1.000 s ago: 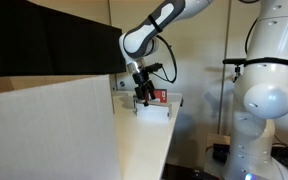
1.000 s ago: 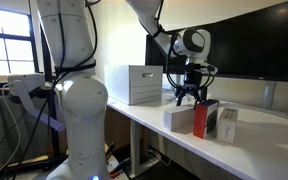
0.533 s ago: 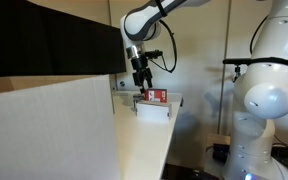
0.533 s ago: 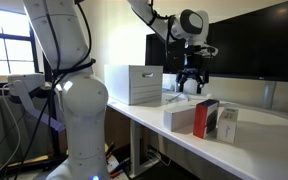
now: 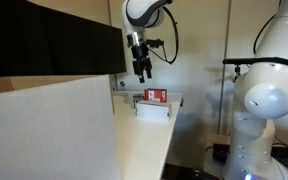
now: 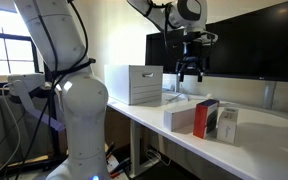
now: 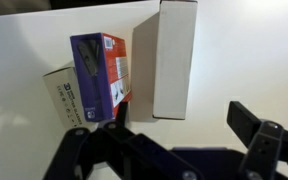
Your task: Remove the boxes from the storage box
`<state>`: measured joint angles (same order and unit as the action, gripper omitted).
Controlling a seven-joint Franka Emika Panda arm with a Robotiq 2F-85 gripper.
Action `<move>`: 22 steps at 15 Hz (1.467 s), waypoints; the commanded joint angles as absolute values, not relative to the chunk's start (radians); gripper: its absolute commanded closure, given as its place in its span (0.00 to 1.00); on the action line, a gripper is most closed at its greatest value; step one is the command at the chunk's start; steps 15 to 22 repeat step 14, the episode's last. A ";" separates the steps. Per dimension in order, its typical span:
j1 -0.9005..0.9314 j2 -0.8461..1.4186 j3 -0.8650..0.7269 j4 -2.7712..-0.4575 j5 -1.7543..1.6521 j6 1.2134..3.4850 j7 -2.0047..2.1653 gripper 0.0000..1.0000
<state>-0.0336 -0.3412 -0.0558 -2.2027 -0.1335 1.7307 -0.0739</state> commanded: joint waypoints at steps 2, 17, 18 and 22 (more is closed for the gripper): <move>-0.031 -0.356 -0.057 -2.154 -0.126 1.687 -0.107 0.00; -0.021 -0.331 -0.044 -2.125 -0.125 1.692 -0.080 0.00; -0.021 -0.331 -0.044 -2.125 -0.125 1.692 -0.080 0.00; -0.021 -0.331 -0.044 -2.125 -0.125 1.692 -0.080 0.00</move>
